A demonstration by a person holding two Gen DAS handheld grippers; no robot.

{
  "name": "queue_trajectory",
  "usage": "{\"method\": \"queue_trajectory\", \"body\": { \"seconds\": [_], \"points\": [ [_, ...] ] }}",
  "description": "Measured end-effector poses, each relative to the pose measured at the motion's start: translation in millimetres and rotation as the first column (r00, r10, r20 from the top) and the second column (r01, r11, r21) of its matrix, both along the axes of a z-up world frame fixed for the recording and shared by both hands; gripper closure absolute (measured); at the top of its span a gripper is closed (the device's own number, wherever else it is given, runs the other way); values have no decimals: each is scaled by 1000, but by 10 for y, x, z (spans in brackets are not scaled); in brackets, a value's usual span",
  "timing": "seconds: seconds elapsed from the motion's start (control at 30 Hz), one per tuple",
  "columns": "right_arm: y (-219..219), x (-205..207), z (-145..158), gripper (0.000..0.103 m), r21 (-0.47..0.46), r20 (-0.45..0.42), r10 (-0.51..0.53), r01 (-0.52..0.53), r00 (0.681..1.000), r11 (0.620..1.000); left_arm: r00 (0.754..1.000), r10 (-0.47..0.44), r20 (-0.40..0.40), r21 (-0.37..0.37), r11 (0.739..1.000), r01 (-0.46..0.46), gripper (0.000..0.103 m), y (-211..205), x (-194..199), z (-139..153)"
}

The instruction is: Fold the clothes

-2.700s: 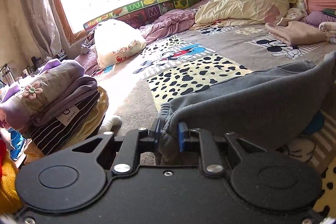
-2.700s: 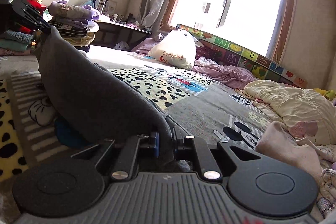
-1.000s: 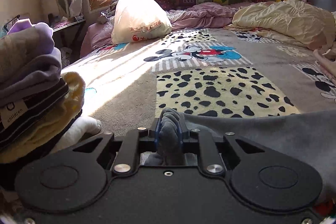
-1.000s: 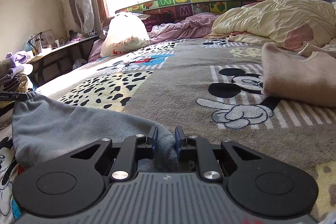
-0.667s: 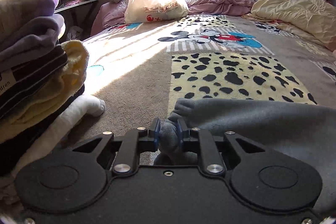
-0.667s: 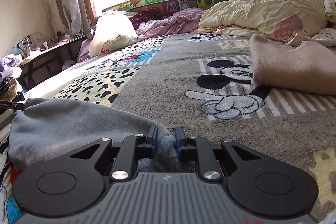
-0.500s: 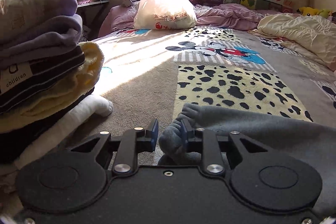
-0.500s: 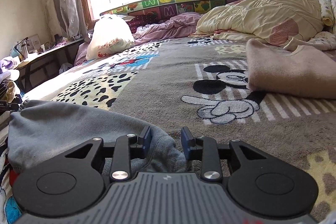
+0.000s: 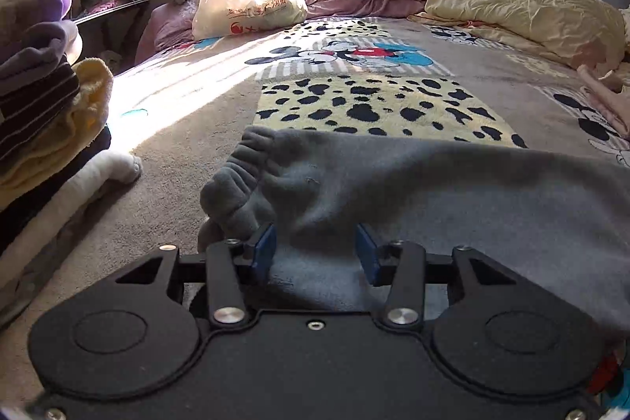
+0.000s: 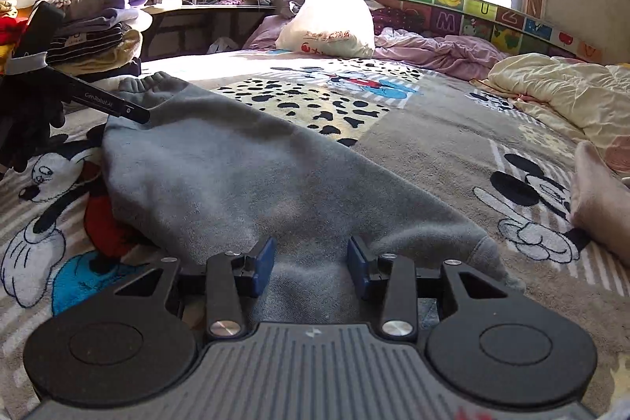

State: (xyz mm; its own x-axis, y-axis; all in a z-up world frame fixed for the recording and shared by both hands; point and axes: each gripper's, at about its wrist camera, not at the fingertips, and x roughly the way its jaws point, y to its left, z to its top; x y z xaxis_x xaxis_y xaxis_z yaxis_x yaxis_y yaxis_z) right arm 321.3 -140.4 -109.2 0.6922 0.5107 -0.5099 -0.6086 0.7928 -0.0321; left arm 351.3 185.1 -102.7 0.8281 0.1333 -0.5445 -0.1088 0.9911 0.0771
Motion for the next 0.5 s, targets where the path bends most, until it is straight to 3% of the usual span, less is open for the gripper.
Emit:
{"method": "queue_trajectory", "body": {
  "seconds": [0.1,0.17,0.23,0.3,0.4,0.47,0.5],
  "points": [
    [-29,-98,106,60,43,80,-10,7,997,999,998,-47,41,23,999,46,56,-112,120,144],
    [-22,-125,113,51,49,99,-9,4,995,999,996,-55,66,-6,998,56,54,-137,261,163],
    [-20,-23,15,46,16,25,-17,17,1000,1000,999,-22,27,-23,999,22,48,-100,440,63],
    [-48,60,-48,46,16,-33,-22,22,999,1000,991,46,-127,4,999,-46,42,-8,675,-209],
    [-55,85,-52,45,25,-44,-19,20,999,999,992,22,-128,17,1000,-20,41,-5,680,-217],
    [-44,54,-65,46,25,-33,-19,20,999,999,991,18,-132,-15,1000,-20,43,34,593,-25],
    [-81,39,-42,46,55,-27,-22,24,999,998,996,45,-74,-46,998,-49,43,86,475,80]
  ]
}}
